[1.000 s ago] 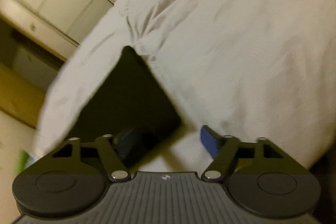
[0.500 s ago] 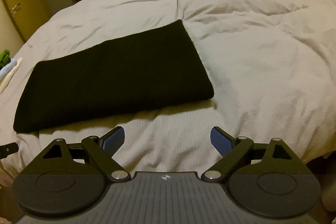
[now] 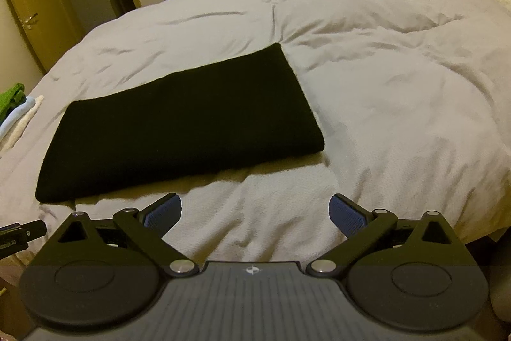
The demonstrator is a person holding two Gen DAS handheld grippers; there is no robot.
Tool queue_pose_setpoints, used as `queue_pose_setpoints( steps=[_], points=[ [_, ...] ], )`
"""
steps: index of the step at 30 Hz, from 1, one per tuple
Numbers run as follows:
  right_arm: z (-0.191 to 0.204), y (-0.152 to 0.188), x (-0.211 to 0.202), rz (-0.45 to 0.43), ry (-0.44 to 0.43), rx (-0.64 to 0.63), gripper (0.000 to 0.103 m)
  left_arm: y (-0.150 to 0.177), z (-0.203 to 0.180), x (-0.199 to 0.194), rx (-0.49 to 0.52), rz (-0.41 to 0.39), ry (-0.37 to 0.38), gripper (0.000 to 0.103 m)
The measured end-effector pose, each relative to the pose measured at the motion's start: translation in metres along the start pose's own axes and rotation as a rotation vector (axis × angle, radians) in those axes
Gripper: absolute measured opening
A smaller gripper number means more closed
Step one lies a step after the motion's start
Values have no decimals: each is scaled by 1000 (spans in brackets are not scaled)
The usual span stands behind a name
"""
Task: Fold clothes
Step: 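Open both grippers and lift them off the folded garment, then grasp the garment's end with both grippers and fold it over again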
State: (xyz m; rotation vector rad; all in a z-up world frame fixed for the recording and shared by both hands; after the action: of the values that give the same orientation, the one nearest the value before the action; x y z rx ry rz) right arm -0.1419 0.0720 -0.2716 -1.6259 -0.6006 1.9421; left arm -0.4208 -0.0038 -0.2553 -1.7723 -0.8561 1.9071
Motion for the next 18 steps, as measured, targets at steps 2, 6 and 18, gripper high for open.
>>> queue_pose_setpoints(
  steps=[2, 6, 18],
  points=[
    [-3, 1, 4, 8, -26, 26, 102, -1, -1, 0, 2, -16, 40, 41],
    [-13, 3, 15, 20, -124, 139, 102, -3, -6, 0, 13, -55, 141, 33],
    [-55, -1, 82, 95, -326, 588, 67, -33, -31, 48, 38, -73, 331, 19]
  ],
)
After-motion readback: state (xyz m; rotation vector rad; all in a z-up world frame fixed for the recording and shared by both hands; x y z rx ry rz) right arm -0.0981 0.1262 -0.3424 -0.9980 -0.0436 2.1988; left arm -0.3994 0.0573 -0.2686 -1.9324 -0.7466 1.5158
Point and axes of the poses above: each gripper's, at about its wrist camera, not at the fingertips, and x roughly the way its jaws point, z to its left, y to its underside, the point moved 4 cm from there along x, roughly the way its jaws point, and after that the axes turned 3 degrees about y, right-handed, at the moved point
